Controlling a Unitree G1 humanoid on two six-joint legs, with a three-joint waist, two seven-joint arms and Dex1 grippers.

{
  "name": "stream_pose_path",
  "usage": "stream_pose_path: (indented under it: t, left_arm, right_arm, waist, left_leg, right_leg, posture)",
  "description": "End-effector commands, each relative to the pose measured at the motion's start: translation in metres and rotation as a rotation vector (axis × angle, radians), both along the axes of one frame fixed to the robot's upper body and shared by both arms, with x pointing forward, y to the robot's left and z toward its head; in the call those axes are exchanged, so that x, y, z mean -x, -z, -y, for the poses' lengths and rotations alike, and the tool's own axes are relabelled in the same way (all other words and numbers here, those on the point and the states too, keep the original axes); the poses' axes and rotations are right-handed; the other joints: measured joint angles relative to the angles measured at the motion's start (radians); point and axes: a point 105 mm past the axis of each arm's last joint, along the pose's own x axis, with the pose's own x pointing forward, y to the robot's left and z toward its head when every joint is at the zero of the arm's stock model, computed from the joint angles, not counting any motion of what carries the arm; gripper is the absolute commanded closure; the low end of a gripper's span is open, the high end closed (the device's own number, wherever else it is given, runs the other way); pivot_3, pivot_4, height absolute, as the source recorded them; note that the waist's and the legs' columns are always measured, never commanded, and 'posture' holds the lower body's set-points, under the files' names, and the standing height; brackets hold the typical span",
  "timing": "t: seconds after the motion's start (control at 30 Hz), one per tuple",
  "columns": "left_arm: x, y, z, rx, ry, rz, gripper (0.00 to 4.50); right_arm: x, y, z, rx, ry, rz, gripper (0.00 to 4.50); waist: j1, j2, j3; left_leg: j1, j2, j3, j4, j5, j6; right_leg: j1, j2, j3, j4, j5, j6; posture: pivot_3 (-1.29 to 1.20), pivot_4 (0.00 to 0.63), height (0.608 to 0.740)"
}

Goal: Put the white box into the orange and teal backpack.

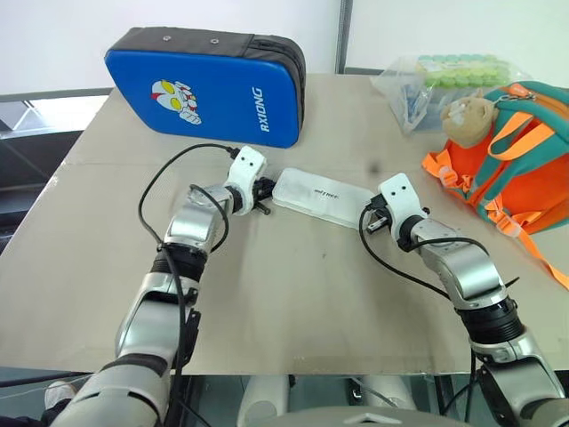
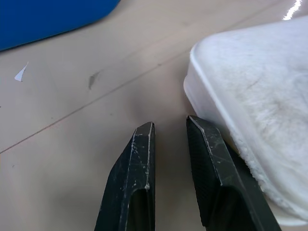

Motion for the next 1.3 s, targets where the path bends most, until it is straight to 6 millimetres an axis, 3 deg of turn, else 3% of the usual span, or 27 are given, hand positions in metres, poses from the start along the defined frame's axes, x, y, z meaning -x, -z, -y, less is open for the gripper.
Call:
stream_pose_path:
  t: [0.03, 0.17, 0.33, 0.5, 0.63, 0.67, 0.7, 0.73, 0.77, 0.9, 0.97, 1.1, 1.2, 1.3]
  left_arm:
    - [0.031, -0.017, 0.023, 0.032, 0.142, 0.032, 3.45]
    - [0.072, -0.019, 0.013, 0.058, 0.114, -0.015, 3.45]
    - [0.111, -0.002, -0.001, 0.07, 0.019, -0.108, 3.45]
    - [0.125, 0.009, -0.023, 0.139, -0.109, -0.179, 3.45]
    - [0.135, 0.012, -0.066, 0.263, -0.219, -0.263, 1.8]
    - [0.138, 0.009, -0.073, 0.311, -0.224, -0.29, 1.4]
    - [0.144, 0.006, -0.08, 0.373, -0.215, -0.35, 0.7]
    - [0.151, 0.005, -0.084, 0.432, -0.199, -0.425, 0.41]
    - [0.158, 0.003, -0.082, 0.49, -0.166, -0.497, 0.02]
    - [0.172, -0.005, -0.065, 0.633, -0.033, -0.684, 0.02]
    - [0.17, -0.004, -0.057, 0.683, 0.003, -0.724, 0.02]
    - [0.147, 0.009, -0.036, 0.774, 0.001, -0.767, 0.02]
    - [0.135, 0.011, -0.029, 0.901, 0.022, -0.795, 0.02]
    - [0.133, 0.02, -0.027, 0.9, -0.01, -0.831, 0.02]
  right_arm:
    - [0.009, -0.008, -0.025, 0.049, -0.185, 0.063, 4.49]
    - [0.016, -0.008, -0.021, 0.058, -0.246, 0.078, 4.49]
    - [0.025, -0.003, -0.016, 0.111, -0.299, 0.078, 4.49]
    - [0.027, 0.005, -0.012, 0.123, -0.302, 0.056, 4.49]
    - [0.026, 0.008, -0.007, 0.137, -0.296, 0.052, 4.5]
    - [0.026, 0.008, -0.005, 0.14, -0.296, 0.053, 4.5]
    - [0.025, 0.008, -0.004, 0.143, -0.295, 0.053, 4.5]
    - [0.025, 0.008, -0.003, 0.147, -0.296, 0.054, 4.5]
    - [0.025, 0.007, -0.002, 0.151, -0.299, 0.058, 4.5]
    - [0.026, 0.003, -0.007, 0.155, -0.328, 0.088, 4.5]
    - [0.027, 0.002, -0.011, 0.167, -0.352, 0.106, 4.5]
    - [0.033, 0.003, -0.027, 0.158, -0.442, 0.125, 4.5]
    - [0.034, 0.006, -0.042, 0.176, -0.507, 0.143, 4.5]
    - [0.033, 0.009, -0.051, 0.182, -0.54, 0.153, 4.5]
  waist:
    - [0.0, 0.0, 0.0]
    - [-0.001, 0.0, 0.0]
    - [0.005, 0.0, 0.0]
    - [0.007, 0.0, 0.0]
    - [0.001, -0.001, -0.001]
    - [0.0, -0.001, -0.001]
    - [0.001, -0.001, -0.001]
    - [0.001, -0.001, -0.001]
    - [0.0, -0.002, -0.001]
    - [0.0, -0.001, 0.0]
    - [0.005, -0.002, 0.0]
    - [0.007, -0.004, -0.001]
    - [0.001, -0.004, -0.001]
    - [-0.004, -0.004, -0.001]
  left_leg:
    - [0.0, 0.0, 0.0, 0.0, 0.0, 0.0]
    - [0.0, 0.001, -0.001, 0.0, 0.0, 0.0]
    - [0.001, 0.002, -0.001, 0.001, 0.0, 0.0]
    - [0.004, 0.002, -0.001, 0.002, 0.0, 0.0]
    - [0.01, 0.002, 0.0, 0.002, 0.0, 0.0]
    - [0.011, 0.002, 0.0, 0.002, 0.0, 0.0]
    - [0.012, 0.002, 0.0, 0.002, 0.0, 0.0]
    - [0.013, 0.002, 0.0, 0.002, 0.0, 0.0]
    - [0.013, 0.002, 0.001, 0.002, 0.0, 0.0]
    - [0.015, 0.002, 0.0, 0.002, 0.0, 0.0]
    - [0.015, 0.003, 0.0, 0.002, 0.0, 0.0]
    - [0.016, 0.001, -0.001, 0.002, 0.0, 0.0]
    - [0.017, 0.001, -0.001, 0.002, 0.0, 0.0]
    - [0.018, 0.002, -0.001, 0.001, 0.0, 0.0]
  right_leg:
    - [0.0, 0.0, 0.0, 0.0, 0.0, 0.0]
    - [0.0, 0.0, -0.001, 0.002, 0.0, 0.0]
    - [0.0, 0.0, -0.001, 0.004, 0.0, 0.0]
    - [0.001, 0.0, -0.001, 0.007, 0.0, 0.0]
    - [0.005, 0.001, 0.0, 0.008, 0.0, -0.001]
    - [0.006, 0.001, 0.001, 0.008, 0.0, -0.001]
    - [0.006, 0.001, 0.0, 0.008, -0.001, -0.001]
    - [0.007, 0.001, 0.0, 0.008, -0.001, -0.001]
    - [0.007, 0.001, 0.0, 0.008, -0.001, -0.001]
    - [0.01, 0.001, 0.0, 0.007, -0.001, -0.001]
    - [0.01, 0.0, -0.001, 0.006, -0.001, 0.0]
    - [0.012, 0.0, -0.001, 0.007, -0.001, -0.001]
    - [0.012, 0.0, 0.0, 0.007, 0.0, -0.001]
    - [0.012, 0.0, 0.0, 0.007, 0.0, -0.001]
  posture:
    - [0.0, 0.15, 0.74]
    - [0.0, 0.15, 0.74]
    - [0.0, 0.15, 0.74]
    - [0.0, 0.15, 0.74]
    - [0.0, 0.15, 0.74]
    - [0.0, 0.15, 0.74]
    - [0.0, 0.15, 0.74]
    - [0.0, 0.15, 0.74]
    - [0.0, 0.15, 0.74]
    - [0.0, 0.15, 0.74]
    - [0.0, 0.15, 0.74]
    - [0.0, 0.15, 0.74]
    - [0.0, 0.15, 0.74]
    - [0.0, 0.15, 0.74]
